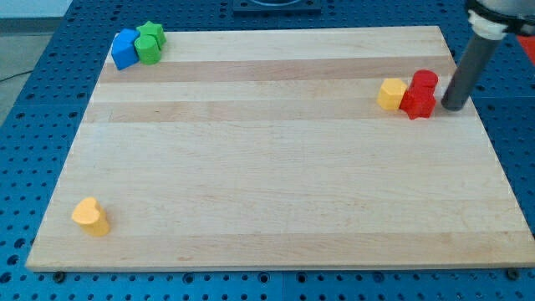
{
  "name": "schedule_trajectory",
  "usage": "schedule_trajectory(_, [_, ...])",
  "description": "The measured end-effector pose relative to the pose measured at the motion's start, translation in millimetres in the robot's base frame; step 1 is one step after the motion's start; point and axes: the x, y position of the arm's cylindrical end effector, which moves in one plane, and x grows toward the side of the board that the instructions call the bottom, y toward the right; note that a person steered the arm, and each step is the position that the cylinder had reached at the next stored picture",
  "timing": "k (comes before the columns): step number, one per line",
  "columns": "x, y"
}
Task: Push the red star into the yellow heart
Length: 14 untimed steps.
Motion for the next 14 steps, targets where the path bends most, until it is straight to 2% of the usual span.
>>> schedule_trajectory(5, [-10.4, -170.6])
schedule_trajectory(6, [-20.1, -209.1])
schedule_trajectory(7, [-57.6, -230.4])
schedule_trajectory(8, [-59.6, -244.1])
schedule_trajectory(10, [2.4, -244.1])
schedule_trajectory(14, [33.7, -348.6])
